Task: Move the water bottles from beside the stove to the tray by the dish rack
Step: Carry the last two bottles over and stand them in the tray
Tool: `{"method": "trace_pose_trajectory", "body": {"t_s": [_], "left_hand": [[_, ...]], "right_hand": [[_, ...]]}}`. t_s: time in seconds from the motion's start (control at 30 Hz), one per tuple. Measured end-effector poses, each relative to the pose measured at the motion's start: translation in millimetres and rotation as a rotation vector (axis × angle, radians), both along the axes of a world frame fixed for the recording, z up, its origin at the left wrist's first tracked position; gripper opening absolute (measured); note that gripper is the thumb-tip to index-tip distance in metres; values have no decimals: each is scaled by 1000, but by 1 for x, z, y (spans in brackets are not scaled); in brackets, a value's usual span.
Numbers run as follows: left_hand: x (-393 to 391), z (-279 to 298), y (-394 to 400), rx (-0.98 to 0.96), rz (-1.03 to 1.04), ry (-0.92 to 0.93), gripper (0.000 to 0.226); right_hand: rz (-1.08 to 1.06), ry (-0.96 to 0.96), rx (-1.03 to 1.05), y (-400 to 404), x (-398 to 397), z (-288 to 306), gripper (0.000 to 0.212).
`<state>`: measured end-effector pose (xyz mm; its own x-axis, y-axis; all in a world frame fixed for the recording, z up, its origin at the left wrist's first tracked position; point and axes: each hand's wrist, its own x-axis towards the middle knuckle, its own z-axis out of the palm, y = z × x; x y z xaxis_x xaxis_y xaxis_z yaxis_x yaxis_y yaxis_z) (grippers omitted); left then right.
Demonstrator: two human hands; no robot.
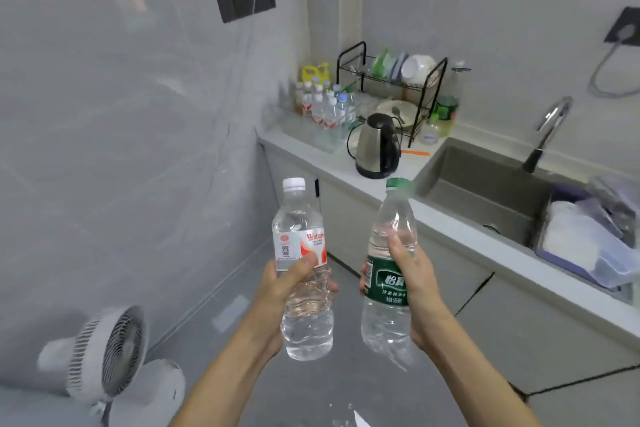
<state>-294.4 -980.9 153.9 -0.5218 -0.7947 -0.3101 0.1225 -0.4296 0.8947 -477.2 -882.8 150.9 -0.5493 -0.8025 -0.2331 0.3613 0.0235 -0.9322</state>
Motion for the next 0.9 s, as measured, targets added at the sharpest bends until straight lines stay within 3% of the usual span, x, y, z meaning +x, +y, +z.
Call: {"method": "trace_pose_trajectory", "body": {"t_s": [0.2, 0.5, 0.8, 0.9], "left_hand": [[0, -12, -147, -69, 138, -65, 64], [-38, -3, -365, -196, 146, -155, 66], [-130, -7, -519, -333, 128, -302, 32], [-163, -11, -574, -386, 142, -361, 25]], "right_hand": [[114, 3, 17, -159, -24, -21, 67], [107, -43, -12, -372, -56, -10, 48], [88, -64, -10, -524, -147, -28, 62], [93, -17, 0, -581, -186, -31, 49]]}}
